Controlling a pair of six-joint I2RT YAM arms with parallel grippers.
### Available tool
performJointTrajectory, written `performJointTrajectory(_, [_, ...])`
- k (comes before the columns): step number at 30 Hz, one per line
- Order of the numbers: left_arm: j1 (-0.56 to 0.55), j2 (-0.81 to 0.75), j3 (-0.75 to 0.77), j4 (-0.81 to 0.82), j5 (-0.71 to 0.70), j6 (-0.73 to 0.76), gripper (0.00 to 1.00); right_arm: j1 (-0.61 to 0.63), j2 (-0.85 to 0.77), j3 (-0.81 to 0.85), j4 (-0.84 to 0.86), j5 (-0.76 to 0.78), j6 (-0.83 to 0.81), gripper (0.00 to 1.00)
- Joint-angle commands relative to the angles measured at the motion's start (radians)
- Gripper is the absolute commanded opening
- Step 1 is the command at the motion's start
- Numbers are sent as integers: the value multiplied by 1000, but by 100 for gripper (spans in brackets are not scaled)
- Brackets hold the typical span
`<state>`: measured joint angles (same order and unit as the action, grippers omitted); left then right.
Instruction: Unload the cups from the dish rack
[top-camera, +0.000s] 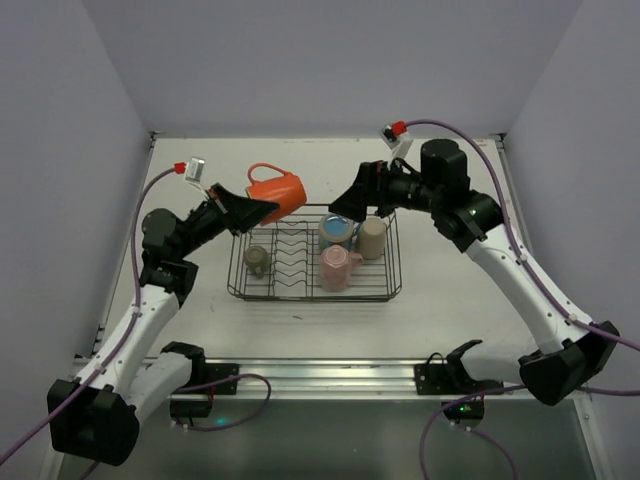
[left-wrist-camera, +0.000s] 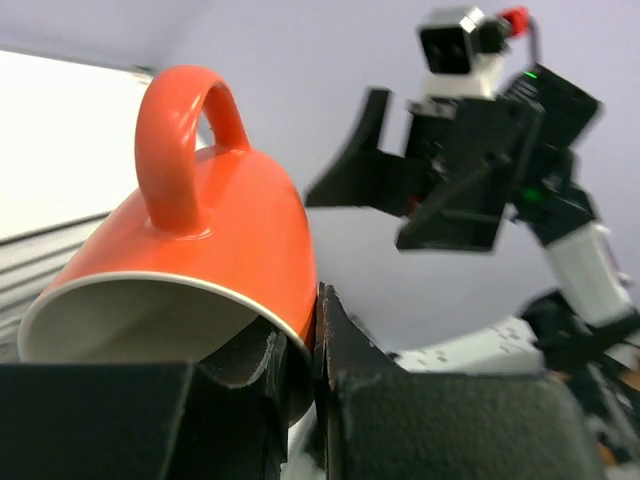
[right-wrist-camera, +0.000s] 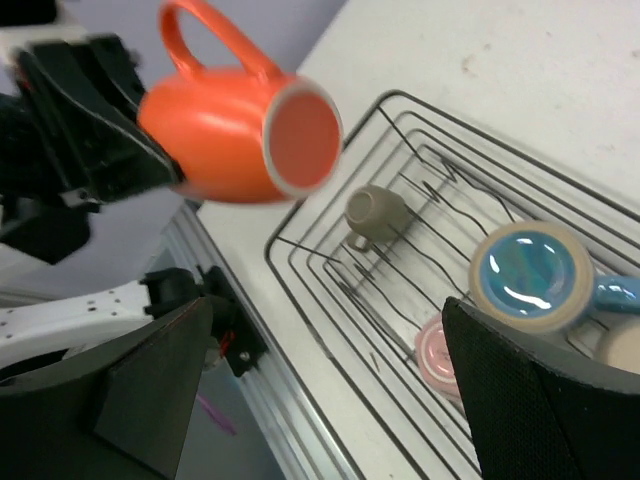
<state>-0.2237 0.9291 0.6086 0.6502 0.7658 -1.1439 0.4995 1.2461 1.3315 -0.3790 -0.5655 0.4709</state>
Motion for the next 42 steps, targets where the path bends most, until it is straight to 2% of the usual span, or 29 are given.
performJointTrajectory(1, [52,-52,164,-438,-109,323,0,49,55,83,-249,160,-119,99])
performJointTrajectory(2, [70,-53,193,-593,-147,366,0,103,100,124,-291,262,-139,99])
performJointTrajectory(3, [73,-46,259,-686,-243,450,0,126,124,142,-331,312,-158,99])
performJointTrajectory(5, [73,-35,328,-897,-371,522,0,165,177,162,-396,395,-167,99])
performJointTrajectory(8, [73,-29,422,-1067,-686,592,0,166,237,192,-440,524,-149,99])
performJointTrajectory(10, [73,-29,442,-1124,-802,599,0,166,263,210,-483,623,-130,98])
performJointTrajectory(15, [76,0,473,-1267,-1110,595,0,165,279,222,-491,736,-98,95])
performJointTrajectory(18, [86,25,456,-1288,-1203,607,0,159,288,224,-529,796,-84,94])
performJointTrajectory(21, [107,84,444,-1294,-1215,627,0,142,317,222,-557,825,-80,92])
performJointTrajectory(26, [153,230,436,-1287,-1103,671,0,132,360,216,-575,848,-78,88])
performJointTrajectory(31, [159,312,442,-1291,-1097,697,0,117,366,199,-564,831,-84,86])
performJointTrajectory(38, [224,442,487,-1301,-932,746,0,91,374,192,-566,788,-115,85])
performJointTrajectory(42, [282,504,508,-1328,-895,759,0,89,371,193,-577,766,-126,85])
